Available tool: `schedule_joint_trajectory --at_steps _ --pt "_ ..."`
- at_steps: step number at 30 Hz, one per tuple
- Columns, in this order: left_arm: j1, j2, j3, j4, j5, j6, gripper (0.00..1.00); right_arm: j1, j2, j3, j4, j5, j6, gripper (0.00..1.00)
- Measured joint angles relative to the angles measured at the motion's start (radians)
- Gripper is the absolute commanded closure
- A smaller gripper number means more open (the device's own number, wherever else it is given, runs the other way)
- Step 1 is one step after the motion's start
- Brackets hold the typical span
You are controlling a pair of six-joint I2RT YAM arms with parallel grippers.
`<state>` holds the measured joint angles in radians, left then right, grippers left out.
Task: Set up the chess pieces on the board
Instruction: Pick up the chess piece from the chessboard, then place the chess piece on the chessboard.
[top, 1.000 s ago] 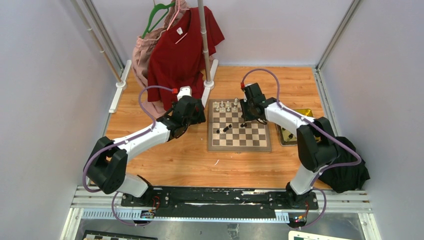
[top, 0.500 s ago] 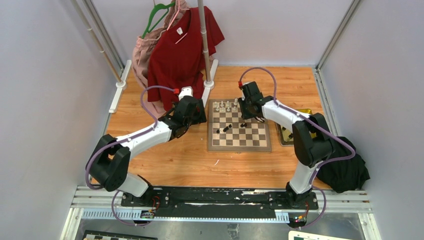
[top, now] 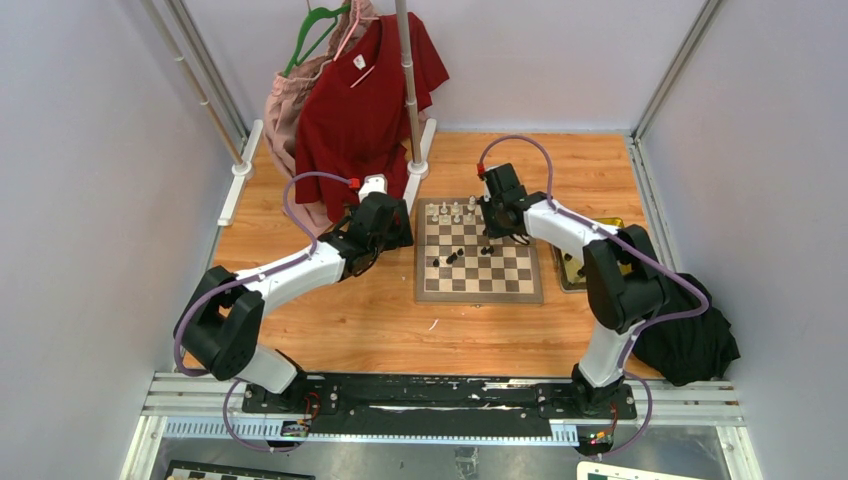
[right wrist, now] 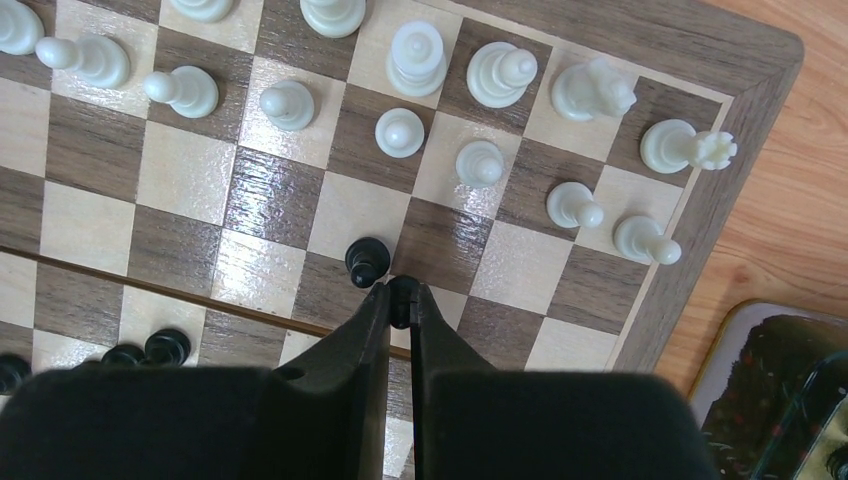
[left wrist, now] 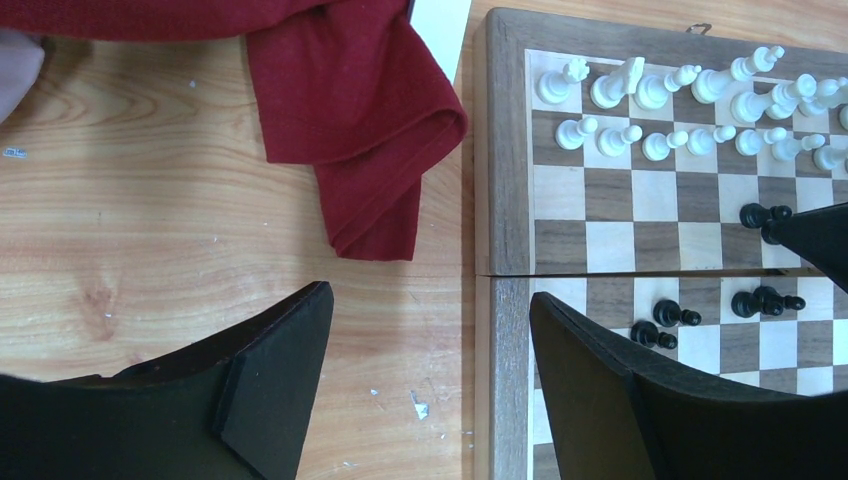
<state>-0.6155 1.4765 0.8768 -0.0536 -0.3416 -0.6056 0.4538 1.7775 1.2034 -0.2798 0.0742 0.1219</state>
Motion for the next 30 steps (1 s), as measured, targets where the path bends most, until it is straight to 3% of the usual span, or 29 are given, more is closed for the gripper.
schedule_joint_trajectory --at_steps 8,18,30 --pt "0.0 -0.004 0.0 -0.002 -0.001 0.0 0.23 0.0 -0.105 -0.058 -0.005 0.005 0.003 0.98" --pt "-0.011 -0.023 0.0 -0.008 -0.003 0.01 0.23 0.0 -0.407 -0.251 -0.019 0.065 0.064 1.0" --pt "-0.037 -0.032 -0.01 -0.01 -0.003 0.027 0.23 0.0 -0.519 -0.473 -0.029 0.097 0.154 1.0"
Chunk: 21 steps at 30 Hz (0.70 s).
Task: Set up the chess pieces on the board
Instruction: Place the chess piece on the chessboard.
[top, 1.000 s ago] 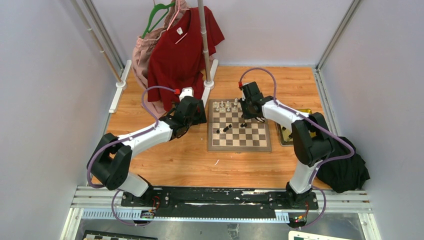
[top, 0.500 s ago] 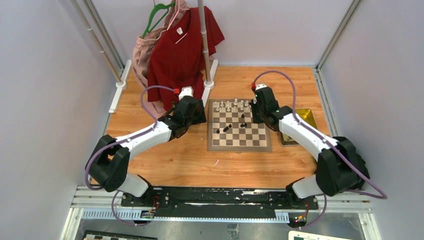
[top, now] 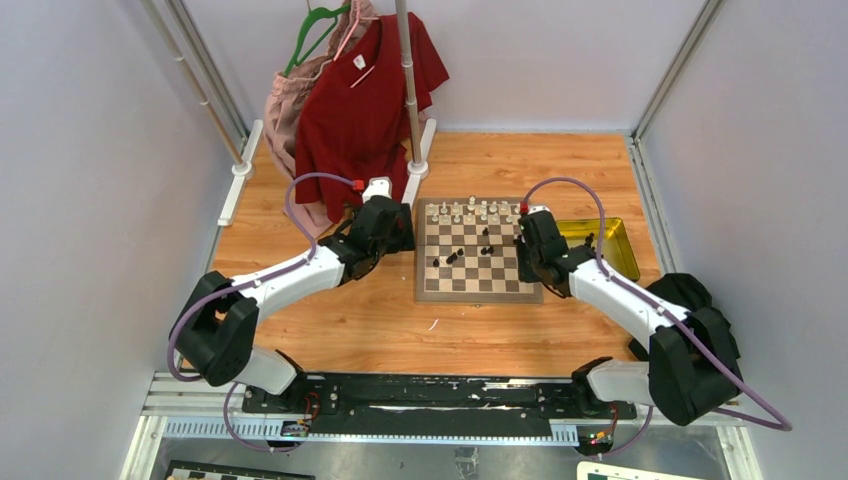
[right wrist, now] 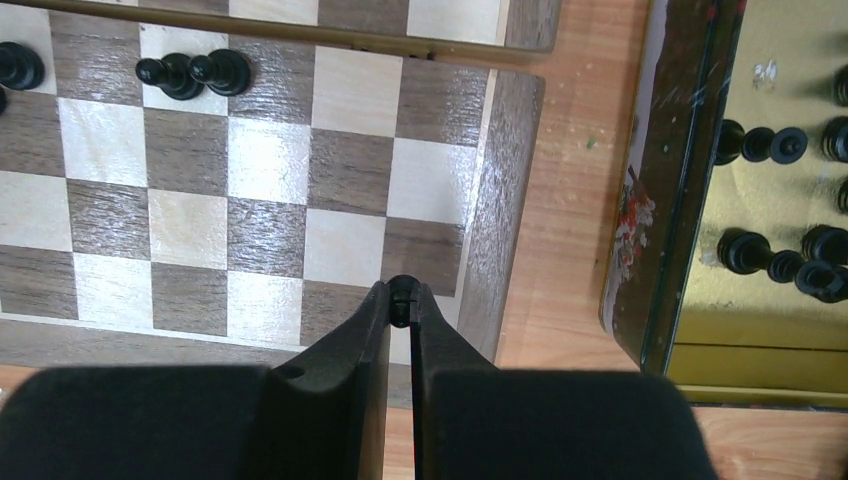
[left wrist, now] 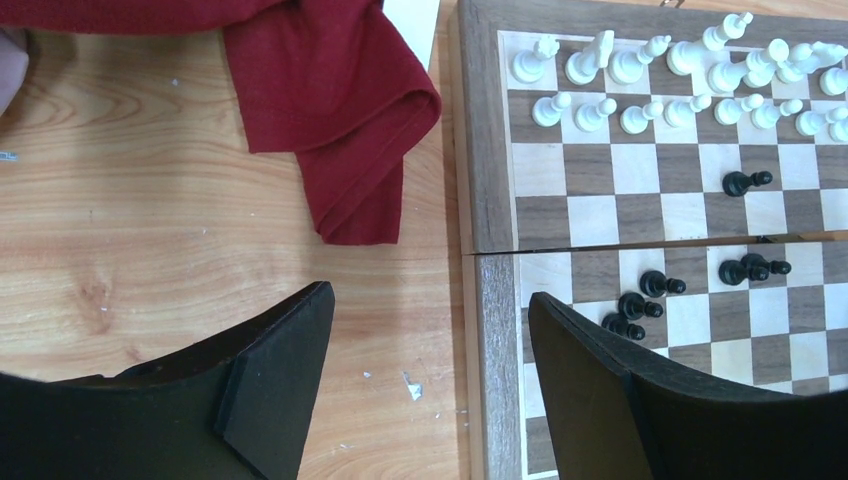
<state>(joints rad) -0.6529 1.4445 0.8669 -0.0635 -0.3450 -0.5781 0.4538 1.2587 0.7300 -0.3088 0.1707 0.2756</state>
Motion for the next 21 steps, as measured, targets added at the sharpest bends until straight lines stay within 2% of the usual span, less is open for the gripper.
schedule_joint_trajectory --at_steps 21 --pt "-0.01 0.0 -0.016 0.003 -0.001 0.003 0.23 -0.041 0.05 -0.029 0.07 0.013 0.017 0.99"
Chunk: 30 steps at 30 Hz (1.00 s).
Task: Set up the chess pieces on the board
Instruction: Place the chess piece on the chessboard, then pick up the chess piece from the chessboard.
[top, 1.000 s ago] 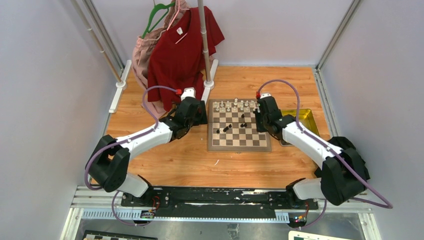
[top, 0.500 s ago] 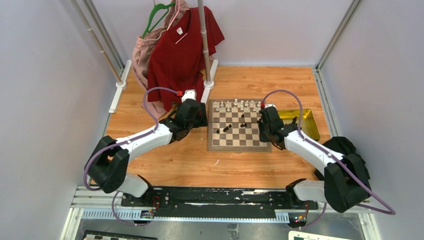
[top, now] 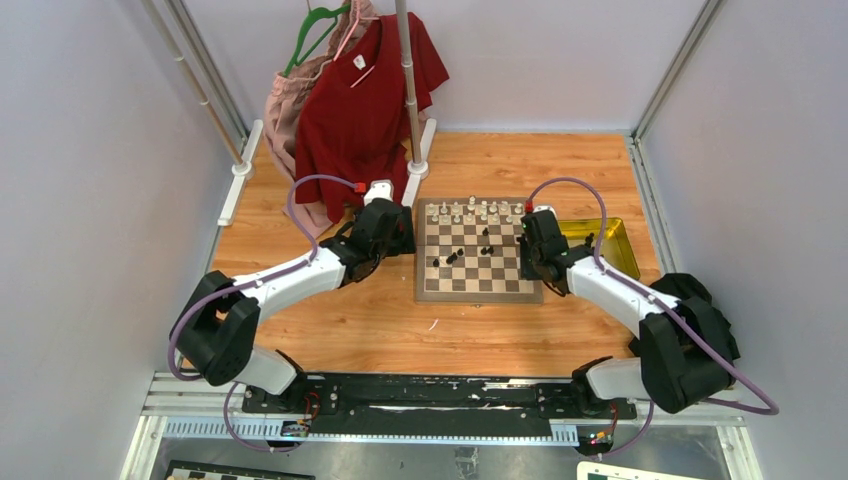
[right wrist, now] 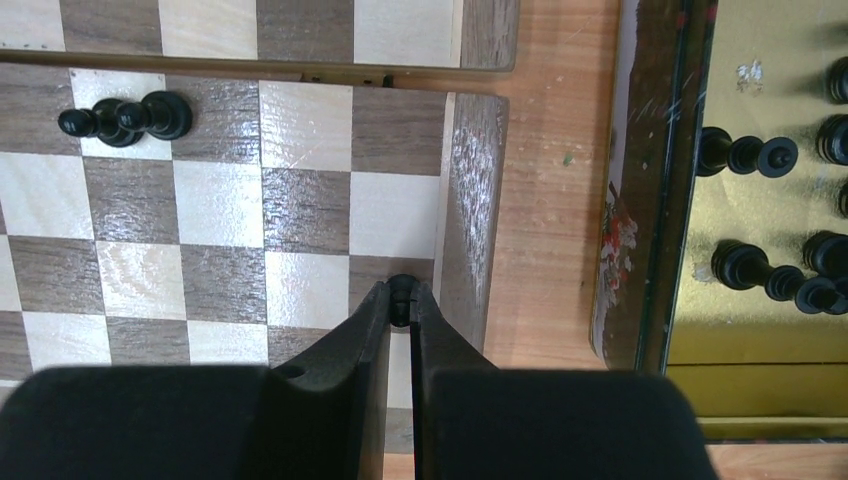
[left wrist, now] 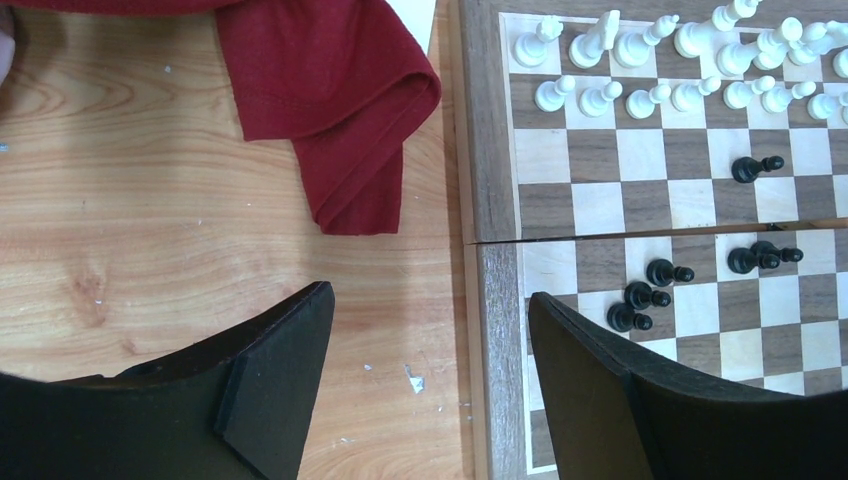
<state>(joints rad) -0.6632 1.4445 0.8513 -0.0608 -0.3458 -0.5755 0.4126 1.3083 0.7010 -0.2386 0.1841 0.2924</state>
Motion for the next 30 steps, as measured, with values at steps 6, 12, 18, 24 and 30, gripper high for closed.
schedule_joint_trajectory --at_steps 6,12,18,24,30 --pt "0.0 0.009 0.0 0.0 0.0 0.0 0.23 -0.01 0.013 0.0 0.029 -0.005 -0.002 0.74" --pt "0.0 0.013 0.0 0.0 0.0 0.0 0.23 -0.01 0.018 0.003 0.021 -0.041 -0.022 0.57" --pt "-0.003 0.013 0.0 0.0 -0.001 -0.001 0.23 -0.01 -0.006 0.021 -0.026 -0.063 -0.032 0.55" --pt "-0.013 0.013 0.005 -0.002 -0.006 -0.001 0.23 -0.009 -0.021 0.1 -0.055 -0.072 -0.054 0.57" --pt "-0.014 0.014 0.018 -0.001 -0.016 -0.001 0.23 -0.009 0.081 0.231 -0.045 -0.101 -0.072 0.58"
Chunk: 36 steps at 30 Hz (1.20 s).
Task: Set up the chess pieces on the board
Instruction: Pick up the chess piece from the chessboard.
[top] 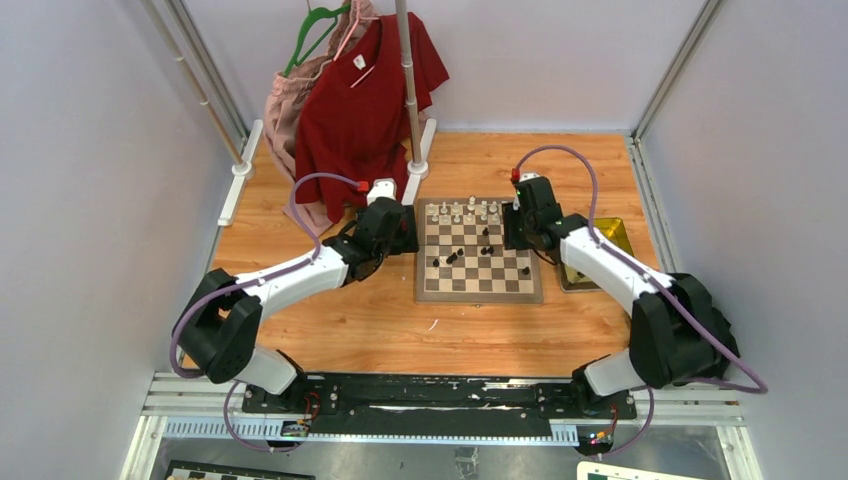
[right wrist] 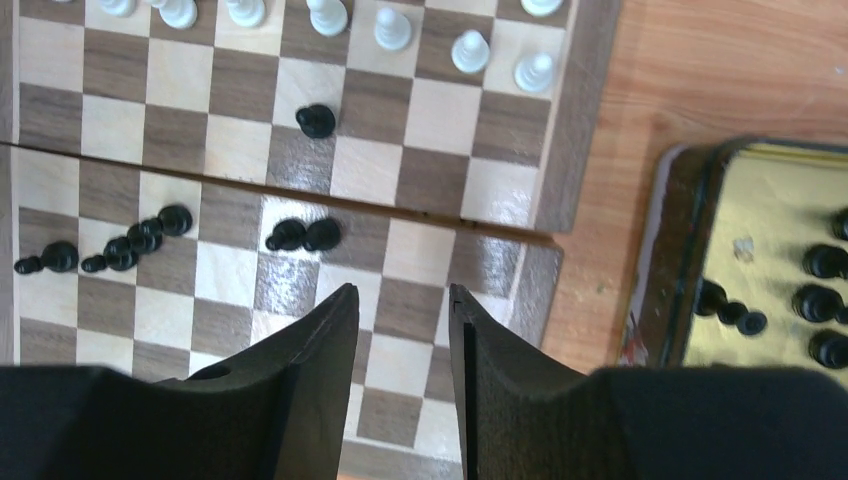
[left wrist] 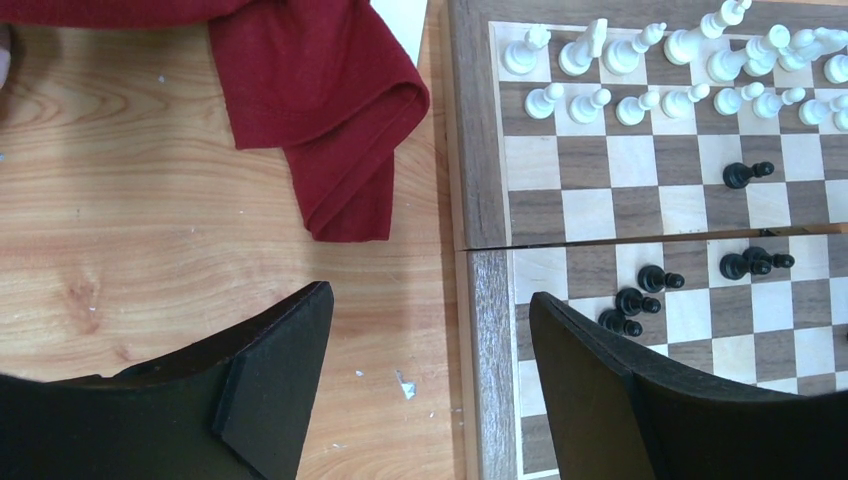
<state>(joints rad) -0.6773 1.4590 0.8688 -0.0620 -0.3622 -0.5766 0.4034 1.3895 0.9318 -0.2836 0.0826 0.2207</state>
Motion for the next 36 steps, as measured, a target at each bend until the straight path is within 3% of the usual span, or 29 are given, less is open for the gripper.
schedule_joint_trajectory --at_steps 14,25,36 --pt "0.0 0.032 0.022 0.0 -0.009 0.0 0.22 0.016 0.326 0.27 0.031 -0.056 -0.015 0.58" --pt "0.0 0.042 0.023 0.0 -0.009 0.0 0.22 0.029 0.415 0.321 0.031 -0.06 -0.031 0.59" --pt "0.0 0.054 0.023 0.0 -0.01 0.0 0.22 0.031 0.45 0.333 0.033 -0.084 -0.035 0.71"
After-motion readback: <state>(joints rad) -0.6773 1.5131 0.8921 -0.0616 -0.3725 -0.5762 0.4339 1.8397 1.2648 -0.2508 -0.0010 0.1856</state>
